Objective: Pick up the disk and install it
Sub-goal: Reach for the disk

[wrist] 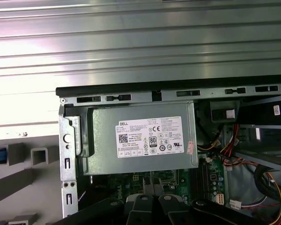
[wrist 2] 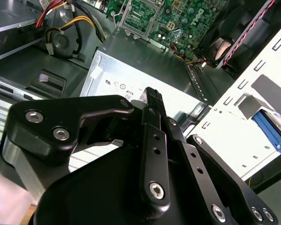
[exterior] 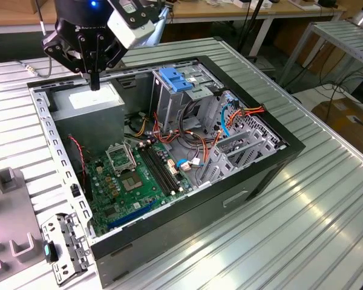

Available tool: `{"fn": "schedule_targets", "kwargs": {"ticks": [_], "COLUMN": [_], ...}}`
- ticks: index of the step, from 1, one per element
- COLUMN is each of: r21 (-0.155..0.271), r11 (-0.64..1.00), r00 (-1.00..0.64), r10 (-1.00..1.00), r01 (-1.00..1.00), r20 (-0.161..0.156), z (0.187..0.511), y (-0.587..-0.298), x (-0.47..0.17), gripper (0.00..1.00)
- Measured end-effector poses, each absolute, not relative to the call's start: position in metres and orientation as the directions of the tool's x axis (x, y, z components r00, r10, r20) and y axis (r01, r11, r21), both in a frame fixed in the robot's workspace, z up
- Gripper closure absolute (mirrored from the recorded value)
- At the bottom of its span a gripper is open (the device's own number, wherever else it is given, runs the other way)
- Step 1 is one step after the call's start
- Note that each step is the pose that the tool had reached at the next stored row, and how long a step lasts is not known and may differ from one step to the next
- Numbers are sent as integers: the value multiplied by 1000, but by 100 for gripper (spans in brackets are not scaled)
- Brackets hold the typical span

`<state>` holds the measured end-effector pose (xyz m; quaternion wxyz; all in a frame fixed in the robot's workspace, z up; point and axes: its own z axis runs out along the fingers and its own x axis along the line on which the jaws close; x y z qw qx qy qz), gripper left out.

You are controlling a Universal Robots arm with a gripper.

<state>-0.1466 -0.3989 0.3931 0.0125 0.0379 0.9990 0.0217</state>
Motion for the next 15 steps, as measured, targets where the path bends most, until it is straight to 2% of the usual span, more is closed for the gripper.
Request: {"fn": "schedule_targets", "kwargs": {"ticks": [15], "r21": [44], "r11": [996], "r00": [-997], "r10": [76], "r01": [75], "r20": [-23], "z": [393], "y": [-399], "x": [-157], "gripper": [89]}}
